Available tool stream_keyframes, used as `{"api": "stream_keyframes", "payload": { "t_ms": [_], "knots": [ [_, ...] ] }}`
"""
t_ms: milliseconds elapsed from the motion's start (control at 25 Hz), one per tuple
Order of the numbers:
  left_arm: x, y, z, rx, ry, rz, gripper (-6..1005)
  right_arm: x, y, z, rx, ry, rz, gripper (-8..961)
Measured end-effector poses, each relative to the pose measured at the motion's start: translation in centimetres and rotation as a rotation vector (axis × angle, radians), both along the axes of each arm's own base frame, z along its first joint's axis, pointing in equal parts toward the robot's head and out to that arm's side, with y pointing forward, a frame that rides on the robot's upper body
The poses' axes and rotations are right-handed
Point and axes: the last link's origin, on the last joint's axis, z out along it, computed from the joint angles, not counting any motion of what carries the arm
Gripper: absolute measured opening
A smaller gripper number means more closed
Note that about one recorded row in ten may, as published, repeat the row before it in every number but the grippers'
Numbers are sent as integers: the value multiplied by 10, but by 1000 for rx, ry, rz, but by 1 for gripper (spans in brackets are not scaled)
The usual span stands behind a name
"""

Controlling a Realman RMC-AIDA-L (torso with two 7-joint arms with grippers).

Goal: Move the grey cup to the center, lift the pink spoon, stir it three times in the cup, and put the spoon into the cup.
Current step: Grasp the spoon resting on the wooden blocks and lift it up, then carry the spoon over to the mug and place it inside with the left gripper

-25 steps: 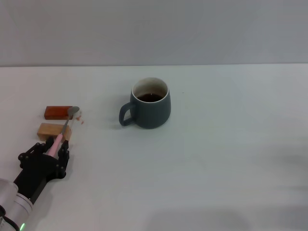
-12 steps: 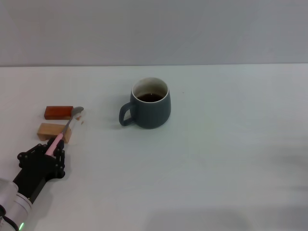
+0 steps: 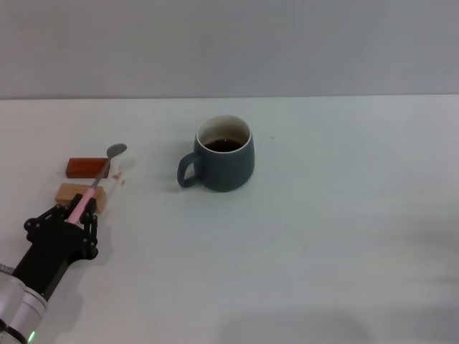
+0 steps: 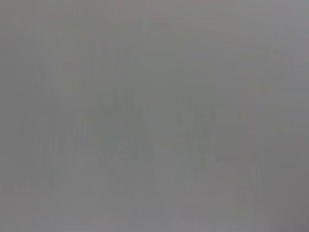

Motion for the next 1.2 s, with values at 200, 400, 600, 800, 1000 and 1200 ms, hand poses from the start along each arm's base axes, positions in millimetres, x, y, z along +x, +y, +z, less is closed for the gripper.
{"api": "stream_keyframes", "payload": {
  "t_ms": [200, 400, 600, 800, 1000, 1200],
  "knots": [
    [7, 9, 5, -1, -24, -30, 162, 0, 0, 0, 1, 0, 0, -1],
    [22, 32, 18, -57, -96, -45, 162, 0, 0, 0, 5, 2, -1, -1],
    [46, 52, 36, -105, -87, -60, 163, 0, 0, 1, 7, 2, -1, -1],
    [78, 64, 57, -145, 4, -45, 163, 1, -2, 2, 10, 1, -5, -1],
    [122, 67, 76, -187, 137, -43, 163, 3, -2, 3, 15, 0, -10, -1],
    [150, 65, 88, -218, 277, -43, 162, 5, -6, 4, 24, -2, -19, -2]
  ]
}}
